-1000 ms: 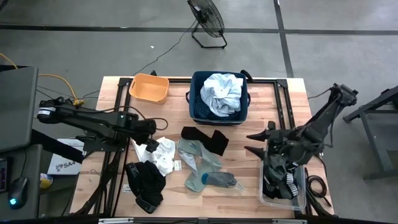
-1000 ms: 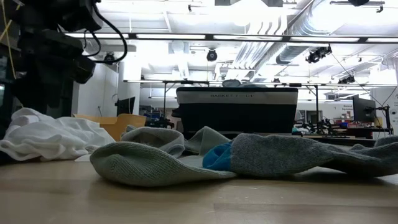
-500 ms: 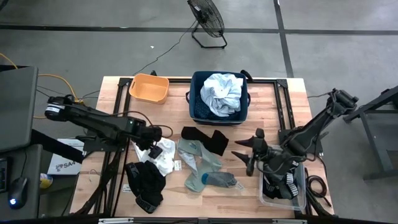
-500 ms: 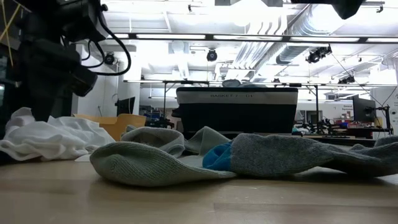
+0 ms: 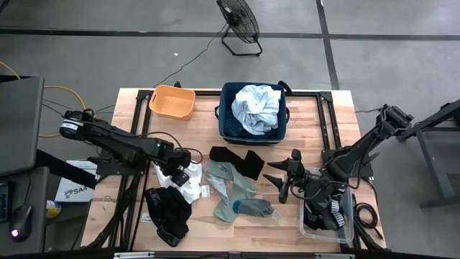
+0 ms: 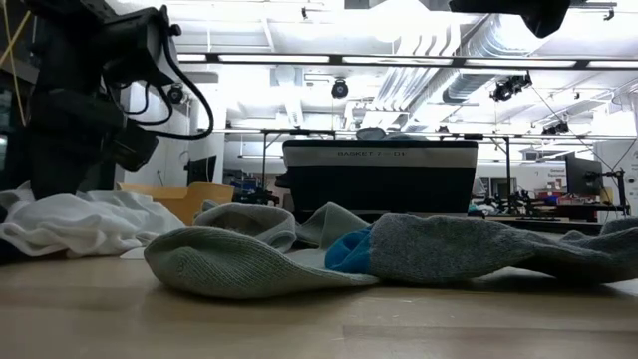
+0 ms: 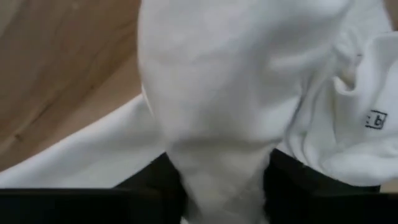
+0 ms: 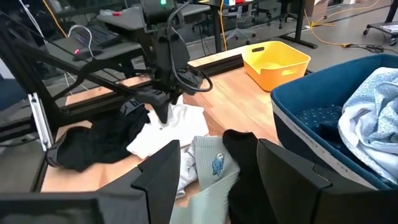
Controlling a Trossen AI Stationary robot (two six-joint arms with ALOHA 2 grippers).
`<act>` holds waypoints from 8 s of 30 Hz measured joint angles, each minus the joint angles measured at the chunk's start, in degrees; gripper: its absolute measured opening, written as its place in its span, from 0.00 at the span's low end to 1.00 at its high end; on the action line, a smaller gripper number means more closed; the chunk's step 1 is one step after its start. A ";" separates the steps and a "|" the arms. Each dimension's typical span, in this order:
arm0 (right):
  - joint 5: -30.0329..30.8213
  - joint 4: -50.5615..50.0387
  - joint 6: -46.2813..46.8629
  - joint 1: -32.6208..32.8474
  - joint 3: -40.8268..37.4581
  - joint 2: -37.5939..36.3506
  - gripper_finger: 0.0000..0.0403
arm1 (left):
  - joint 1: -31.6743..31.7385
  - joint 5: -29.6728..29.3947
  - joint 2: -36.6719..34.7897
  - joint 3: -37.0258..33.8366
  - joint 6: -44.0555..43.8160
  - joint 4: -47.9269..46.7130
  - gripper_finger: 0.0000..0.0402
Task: Pick & Place Cloths
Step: Put the white boxer shorts into the transparent bin
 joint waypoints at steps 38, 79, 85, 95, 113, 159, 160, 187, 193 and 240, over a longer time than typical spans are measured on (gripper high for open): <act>-0.13 2.38 1.13 -4.42 0.00 0.02 0.51 | 0.02 -28.15 -1.78 35.68 46.29 -12.75 0.02; -40.88 37.22 -60.81 -24.72 1.86 5.16 0.87 | 0.00 -49.40 0.85 36.85 108.17 10.36 0.03; -30.85 37.11 -68.89 -25.07 9.47 14.45 0.89 | 0.02 -53.79 3.40 36.79 111.00 12.50 0.03; -16.43 34.60 -66.10 -28.34 13.07 20.00 0.89 | -3.67 -54.30 3.73 36.81 110.70 13.50 0.03; -28.39 25.98 -44.92 -28.72 13.05 19.98 0.66 | -8.22 -45.03 3.70 36.80 107.29 14.92 0.03; -39.71 -39.33 -0.90 -23.37 22.50 -9.49 0.09 | -8.59 -49.72 -9.05 35.45 72.23 -2.77 0.75; -41.37 -42.43 1.34 -22.90 23.56 -9.74 0.09 | -7.55 -47.97 -9.75 34.75 71.22 -2.55 0.75; -63.15 -63.87 61.46 10.48 28.85 -2.32 0.09 | -3.21 -38.50 -26.58 1.12 63.51 23.37 0.75; -63.15 -74.99 62.39 13.07 28.83 3.74 0.09 | -3.23 -36.85 -27.62 -0.85 61.39 24.36 0.75; -60.94 -60.87 40.53 12.11 6.16 4.94 0.45 | -3.34 -36.44 -27.57 -0.85 59.44 23.84 0.75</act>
